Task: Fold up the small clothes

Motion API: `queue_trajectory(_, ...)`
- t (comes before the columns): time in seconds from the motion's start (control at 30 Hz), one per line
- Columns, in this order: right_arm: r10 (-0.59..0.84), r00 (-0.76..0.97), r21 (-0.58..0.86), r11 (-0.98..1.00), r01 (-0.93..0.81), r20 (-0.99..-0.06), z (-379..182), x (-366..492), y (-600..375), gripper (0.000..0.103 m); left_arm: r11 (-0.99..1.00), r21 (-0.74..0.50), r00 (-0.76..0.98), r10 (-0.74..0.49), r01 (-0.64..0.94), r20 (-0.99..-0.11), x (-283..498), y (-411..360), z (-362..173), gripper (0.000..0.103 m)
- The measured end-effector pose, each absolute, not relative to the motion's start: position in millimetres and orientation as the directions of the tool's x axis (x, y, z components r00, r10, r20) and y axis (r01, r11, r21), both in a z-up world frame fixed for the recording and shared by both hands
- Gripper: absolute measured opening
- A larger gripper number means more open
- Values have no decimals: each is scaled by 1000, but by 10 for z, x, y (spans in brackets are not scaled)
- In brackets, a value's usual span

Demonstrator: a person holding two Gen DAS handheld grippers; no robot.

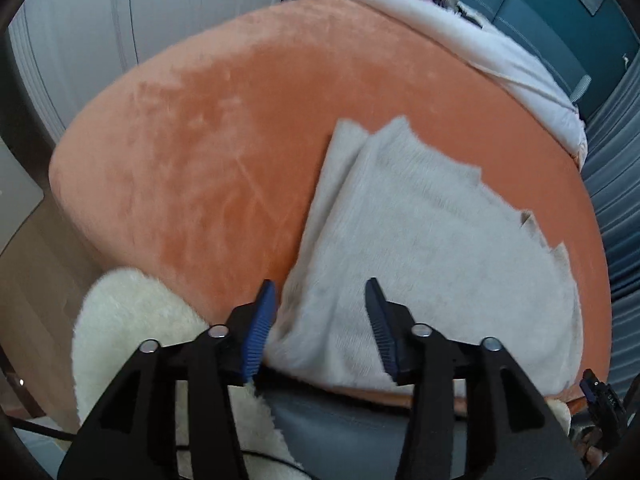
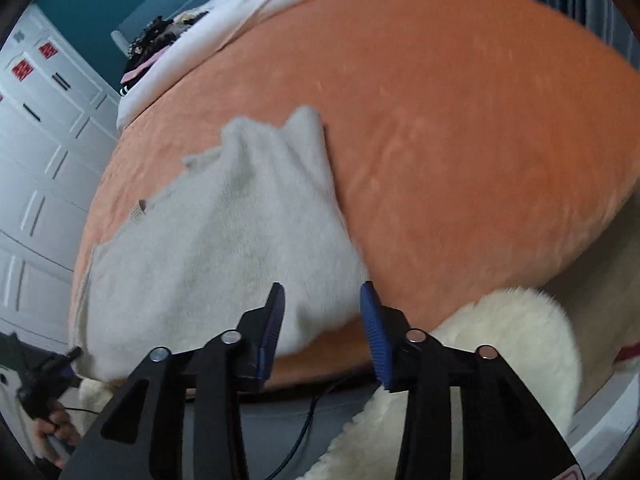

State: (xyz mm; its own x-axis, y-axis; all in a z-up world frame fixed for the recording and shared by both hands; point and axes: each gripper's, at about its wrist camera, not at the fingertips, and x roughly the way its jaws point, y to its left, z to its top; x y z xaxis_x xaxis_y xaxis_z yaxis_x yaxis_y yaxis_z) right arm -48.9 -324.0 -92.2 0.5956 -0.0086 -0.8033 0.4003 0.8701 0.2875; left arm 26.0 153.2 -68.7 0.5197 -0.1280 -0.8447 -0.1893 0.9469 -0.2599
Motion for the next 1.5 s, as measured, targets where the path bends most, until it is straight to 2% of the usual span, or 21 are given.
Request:
queue_trajectory(0.03,-27,618,268,886,379,-786,-845,-361,-3259,68,947,-260,556,-117,-187,-823,347,1524,-557,67)
queue_trajectory(0.07,-24,626,266,892,365,-780,-807,-189,-3305,69,946,-268,570,-120,-182,-813,434,1503,-503,73)
queue_trajectory(0.2,5,602,252,911,326,-798,-1050,513,-3358,70,947,-276,521,-155,-164,-840,997,1308,-692,72)
queue_trajectory(0.23,22,587,255,914,317,-809,-1131,652,-3331,65,950,-270,491,-161,-160,-856,1135,1253,-811,64)
queue_trajectory(0.27,61,562,274,913,301,-825,-1261,778,-3341,55,954,-264,450,-176,-142,-876,1289,1179,-968,44)
queue_trajectory(0.3,102,526,296,907,299,-844,-1349,854,-3330,9,963,-232,411,-158,-136,-898,1346,1143,-1081,28)
queue_trajectory(0.33,131,518,328,893,309,-845,-1358,886,-3334,8,975,-173,380,-109,-137,-919,1417,1087,-1146,7)
queue_trajectory(0.43,150,700,453,850,270,-698,-879,514,-3422,7,972,-188,441,-108,-141,-891,1335,1179,-951,7)
queue_trajectory(0.5,124,729,486,818,309,-673,-853,383,-3605,7,972,-156,444,-64,-174,-894,1361,1299,-941,7)
queue_trajectory(0.63,145,522,412,796,443,-841,-1754,513,-3913,7,954,-177,401,-68,-242,-914,1435,1533,-1272,8)
queue_trajectory(0.7,123,566,429,785,447,-815,-1610,442,-3902,10,969,-127,406,-30,-214,-913,1429,1429,-1194,8)
queue_trajectory(0.73,108,587,436,777,453,-803,-1494,405,-3881,17,970,-129,409,-34,-208,-912,1402,1405,-1137,8)
queue_trajectory(0.83,-1,653,384,808,447,-757,-1040,216,-3665,27,950,-213,453,-90,-228,-887,1208,1495,-946,13)
queue_trajectory(0.9,56,680,404,838,366,-731,-869,179,-3431,27,942,-233,470,-97,-242,-877,1037,1529,-873,27)
queue_trajectory(0.97,169,661,423,873,245,-731,-845,213,-3007,27,937,-241,475,-98,-251,-874,865,1569,-862,53)
queue_trajectory(1.07,283,586,404,911,83,-759,-992,356,-2350,25,923,-268,475,-112,-275,-873,672,1600,-983,67)
queue_trajectory(1.17,341,504,399,917,8,-794,-1281,524,-1848,23,896,-313,453,-147,-316,-879,528,1654,-1184,74)
queue_trajectory(1.23,325,446,363,932,0,-834,-1528,663,-1649,22,883,-318,430,-152,-345,-890,540,1721,-1357,79)
queue_trajectory(1.37,346,455,408,912,44,-821,-1659,728,-1705,18,892,-312,458,-139,-328,-878,578,1687,-1430,96)
queue_trajectory(1.43,372,444,439,897,54,-815,-1670,744,-1777,16,896,-295,449,-124,-333,-885,646,1627,-1432,96)
queue_trajectory(1.5,381,444,448,892,54,-811,-1639,709,-1821,16,897,-307,462,-136,-317,-877,693,1594,-1363,62)
